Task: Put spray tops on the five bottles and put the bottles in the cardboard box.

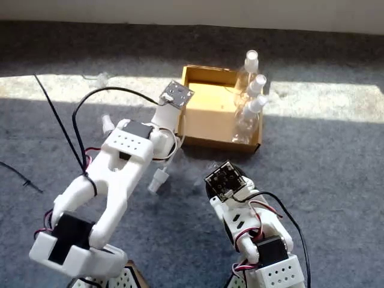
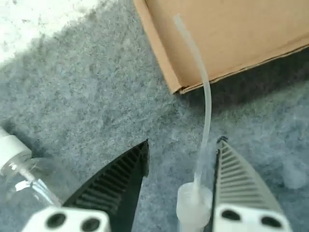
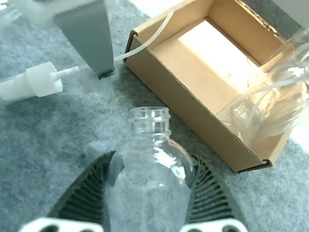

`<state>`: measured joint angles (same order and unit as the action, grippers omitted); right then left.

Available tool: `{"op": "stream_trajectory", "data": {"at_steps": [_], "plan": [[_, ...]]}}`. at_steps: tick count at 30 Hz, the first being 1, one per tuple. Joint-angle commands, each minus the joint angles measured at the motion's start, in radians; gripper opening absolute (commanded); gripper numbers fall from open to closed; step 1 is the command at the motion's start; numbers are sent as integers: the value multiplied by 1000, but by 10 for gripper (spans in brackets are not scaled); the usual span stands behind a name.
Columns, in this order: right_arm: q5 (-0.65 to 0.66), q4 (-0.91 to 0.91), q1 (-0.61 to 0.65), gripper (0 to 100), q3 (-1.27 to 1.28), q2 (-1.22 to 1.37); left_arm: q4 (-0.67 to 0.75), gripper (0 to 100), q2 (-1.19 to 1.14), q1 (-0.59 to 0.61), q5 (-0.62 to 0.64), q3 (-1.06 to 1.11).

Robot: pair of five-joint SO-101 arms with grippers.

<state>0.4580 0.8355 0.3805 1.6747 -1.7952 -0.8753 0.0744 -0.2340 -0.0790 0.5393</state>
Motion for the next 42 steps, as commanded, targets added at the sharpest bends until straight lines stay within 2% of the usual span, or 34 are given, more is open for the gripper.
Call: {"op": "stream_trajectory", "data": {"at_steps": [1,3,7,11,16,19,23,30,32,35,38,42], "plan": [[-3,-18,-12,5,148,-5,20,210,-99,-4,-12,-104],[-3,-18,-12,5,148,-5,20,196,-134,22,-8,-119],[-3,-18,-12,5,148,-5,31,84,-151,114,48,-128],[-3,-18,-12,5,148,-5,29,78,-151,188,55,-124],[-3,-18,-12,5,148,-5,28,79,-148,208,57,-127],[-5,-18,-12,5,148,-5,26,148,-90,208,55,-128],[-5,-18,-12,5,148,-5,-55,266,59,226,52,-128],[-6,-18,-12,5,148,-5,-160,274,352,415,44,-127],[-6,-18,-12,5,148,-5,-193,274,429,449,-40,-127],[-6,-18,-12,5,148,-5,-267,252,509,441,-242,-125],[-6,-18,-12,5,148,-5,-379,201,529,366,-519,-119],[-6,-18,-12,5,148,-5,-580,232,536,229,-881,-79]]}}
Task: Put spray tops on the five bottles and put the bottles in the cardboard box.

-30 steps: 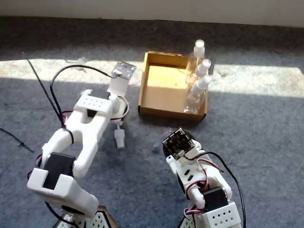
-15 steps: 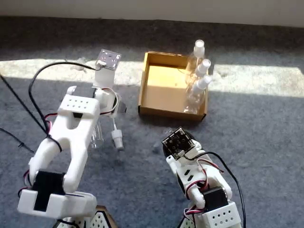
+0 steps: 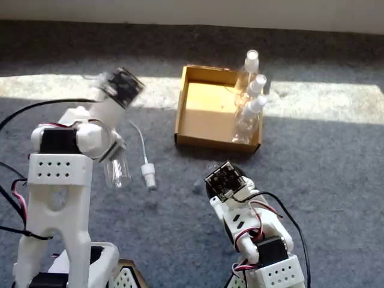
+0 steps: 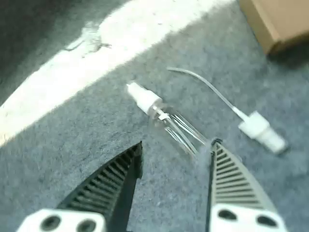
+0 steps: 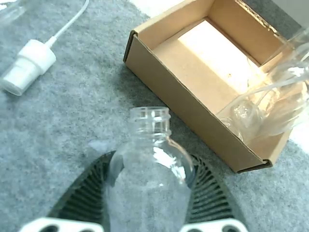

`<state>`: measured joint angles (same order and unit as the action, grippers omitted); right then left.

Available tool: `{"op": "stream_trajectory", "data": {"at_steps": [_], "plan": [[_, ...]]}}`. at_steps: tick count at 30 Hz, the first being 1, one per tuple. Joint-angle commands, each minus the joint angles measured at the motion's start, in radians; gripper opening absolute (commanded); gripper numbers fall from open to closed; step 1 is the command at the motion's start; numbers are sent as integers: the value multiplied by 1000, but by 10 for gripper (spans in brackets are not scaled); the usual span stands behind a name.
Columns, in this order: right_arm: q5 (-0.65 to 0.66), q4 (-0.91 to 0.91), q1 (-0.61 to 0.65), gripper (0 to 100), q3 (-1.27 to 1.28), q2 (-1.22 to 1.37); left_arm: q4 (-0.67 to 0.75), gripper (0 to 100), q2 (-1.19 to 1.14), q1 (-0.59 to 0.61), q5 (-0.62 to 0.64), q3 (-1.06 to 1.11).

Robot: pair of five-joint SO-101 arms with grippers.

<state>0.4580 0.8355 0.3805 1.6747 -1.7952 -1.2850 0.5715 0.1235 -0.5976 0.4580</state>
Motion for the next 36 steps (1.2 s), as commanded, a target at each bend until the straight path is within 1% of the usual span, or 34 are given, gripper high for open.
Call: {"op": "stream_trajectory", "data": {"at_steps": [1,4,7,12,15,18,25,27,30,33,36], "plan": [[-5,-18,-12,5,148,-5,-184,240,39,-160,-414,27],[-5,-18,-12,5,148,-5,-169,245,38,-262,-554,117],[-5,-18,-12,5,148,-5,-66,245,35,-320,-675,225],[-3,-18,-12,5,148,-5,195,248,31,-329,-891,426],[-3,-18,-12,5,148,-5,321,249,31,-334,-967,510],[-3,-18,-12,5,148,-5,399,249,31,-338,-1028,547],[-3,-18,-12,5,148,-5,442,249,30,-335,-1152,547],[-3,-18,-12,5,148,-5,474,250,22,-331,-1165,547],[-5,-18,-12,5,148,-5,505,250,-61,-320,-1186,501],[-5,-18,-12,5,148,-5,476,250,-205,-318,-1189,392],[-3,-18,-12,5,148,-5,388,249,-326,-321,-1191,283]]}}
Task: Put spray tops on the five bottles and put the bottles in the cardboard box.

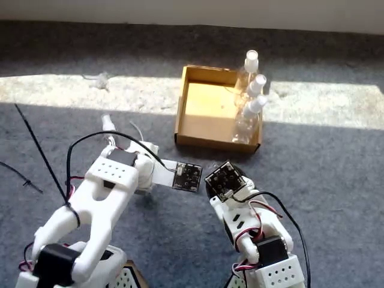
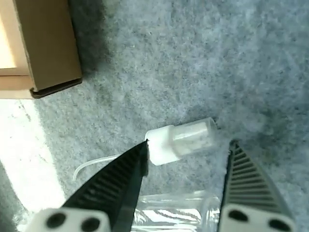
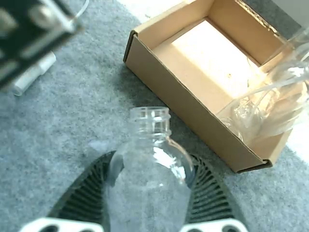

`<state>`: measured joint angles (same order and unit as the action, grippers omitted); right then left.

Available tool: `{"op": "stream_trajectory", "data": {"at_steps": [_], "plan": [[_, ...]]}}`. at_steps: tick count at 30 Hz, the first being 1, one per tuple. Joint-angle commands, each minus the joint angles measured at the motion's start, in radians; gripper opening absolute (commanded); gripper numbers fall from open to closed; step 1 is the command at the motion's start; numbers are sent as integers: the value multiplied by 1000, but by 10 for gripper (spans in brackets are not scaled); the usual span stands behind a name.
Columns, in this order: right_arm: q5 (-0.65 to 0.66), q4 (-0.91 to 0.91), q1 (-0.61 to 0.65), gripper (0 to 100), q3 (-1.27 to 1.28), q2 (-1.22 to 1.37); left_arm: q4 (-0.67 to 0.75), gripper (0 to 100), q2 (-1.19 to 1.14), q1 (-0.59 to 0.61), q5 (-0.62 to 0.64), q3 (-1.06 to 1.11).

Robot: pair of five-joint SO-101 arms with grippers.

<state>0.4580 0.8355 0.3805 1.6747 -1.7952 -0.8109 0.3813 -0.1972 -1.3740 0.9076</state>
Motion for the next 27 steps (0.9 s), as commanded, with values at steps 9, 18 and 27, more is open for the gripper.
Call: {"op": "stream_trajectory", "data": {"at_steps": [9,18,27], "plan": [[-3,-18,-12,5,148,-5,-121,249,-223,36,-565,-243],[-3,-18,-12,5,148,-5,-100,248,-343,33,-594,-263],[-3,-18,-12,5,148,-5,-101,229,-484,81,-529,-331]]}}
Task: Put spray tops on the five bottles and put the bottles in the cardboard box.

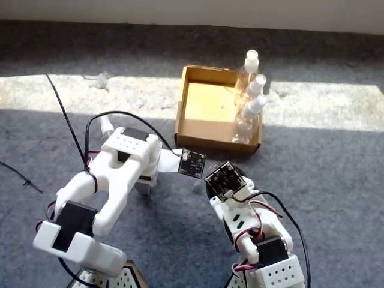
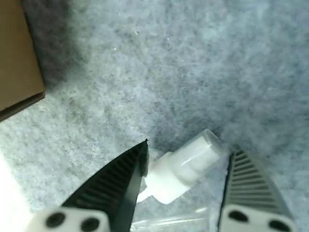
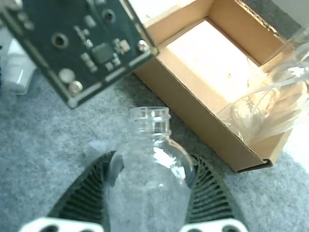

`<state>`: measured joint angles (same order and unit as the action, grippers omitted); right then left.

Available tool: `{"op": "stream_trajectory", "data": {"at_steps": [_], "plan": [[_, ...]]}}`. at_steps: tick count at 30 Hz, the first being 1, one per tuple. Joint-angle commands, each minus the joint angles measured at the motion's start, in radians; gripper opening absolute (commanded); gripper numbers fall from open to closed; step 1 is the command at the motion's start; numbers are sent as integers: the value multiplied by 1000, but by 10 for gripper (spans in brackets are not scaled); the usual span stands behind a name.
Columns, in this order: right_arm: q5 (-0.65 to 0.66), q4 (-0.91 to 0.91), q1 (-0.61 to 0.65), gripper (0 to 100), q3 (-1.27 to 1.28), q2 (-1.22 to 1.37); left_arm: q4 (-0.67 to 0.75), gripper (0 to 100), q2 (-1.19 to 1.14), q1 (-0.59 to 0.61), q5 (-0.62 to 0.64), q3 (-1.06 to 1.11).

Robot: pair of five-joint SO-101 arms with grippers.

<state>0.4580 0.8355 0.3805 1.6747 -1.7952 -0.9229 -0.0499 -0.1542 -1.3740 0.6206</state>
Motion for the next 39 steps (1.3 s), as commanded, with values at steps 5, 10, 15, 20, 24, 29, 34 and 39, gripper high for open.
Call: {"op": "stream_trajectory", "data": {"at_steps": [5,10,15,20,24,29,34,39], "plan": [[-3,-18,-12,5,148,-5,5,146,-61,39,-477,-47],[-5,-18,-12,5,148,-5,5,98,-36,33,-367,-79],[-3,-18,-12,5,148,-5,5,85,113,41,-149,-151],[-3,-18,-12,5,148,-5,5,87,329,35,72,-165],[-3,-19,-12,5,148,-5,3,88,512,42,287,-171],[-3,-19,-12,5,147,-5,-20,85,725,42,706,-214],[-3,-19,-12,5,143,-5,-60,85,923,61,1020,-282],[-2,-18,-12,5,139,-5,-94,85,1082,64,1252,-309]]}}
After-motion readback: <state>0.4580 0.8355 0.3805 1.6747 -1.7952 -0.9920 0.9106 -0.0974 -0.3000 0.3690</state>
